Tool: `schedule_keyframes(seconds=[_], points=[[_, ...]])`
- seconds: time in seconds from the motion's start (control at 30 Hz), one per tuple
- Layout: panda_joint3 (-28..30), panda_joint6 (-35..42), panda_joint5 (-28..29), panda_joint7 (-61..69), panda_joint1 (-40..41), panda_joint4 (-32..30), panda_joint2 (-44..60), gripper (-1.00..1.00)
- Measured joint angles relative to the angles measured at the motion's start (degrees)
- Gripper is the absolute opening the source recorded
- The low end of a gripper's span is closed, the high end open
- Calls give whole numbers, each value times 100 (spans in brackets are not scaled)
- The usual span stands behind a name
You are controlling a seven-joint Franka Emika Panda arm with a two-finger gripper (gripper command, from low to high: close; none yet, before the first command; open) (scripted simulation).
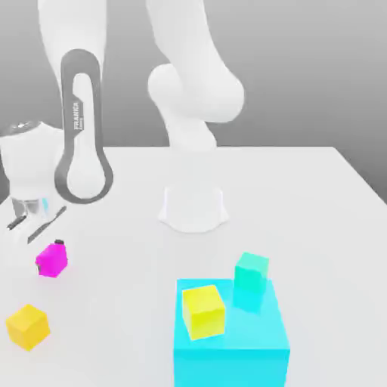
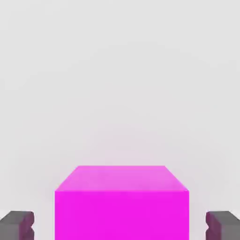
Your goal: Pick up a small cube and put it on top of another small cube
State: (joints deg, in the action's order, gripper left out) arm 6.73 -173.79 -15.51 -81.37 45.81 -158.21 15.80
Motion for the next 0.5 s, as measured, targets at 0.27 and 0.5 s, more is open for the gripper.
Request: schedule_keyframes(seconds=[0.27,0.5], points=[[495,489,688,-515,-329,-137,-642,-100],[79,1580,1119,-123,-1411,-238,-1838,-100]])
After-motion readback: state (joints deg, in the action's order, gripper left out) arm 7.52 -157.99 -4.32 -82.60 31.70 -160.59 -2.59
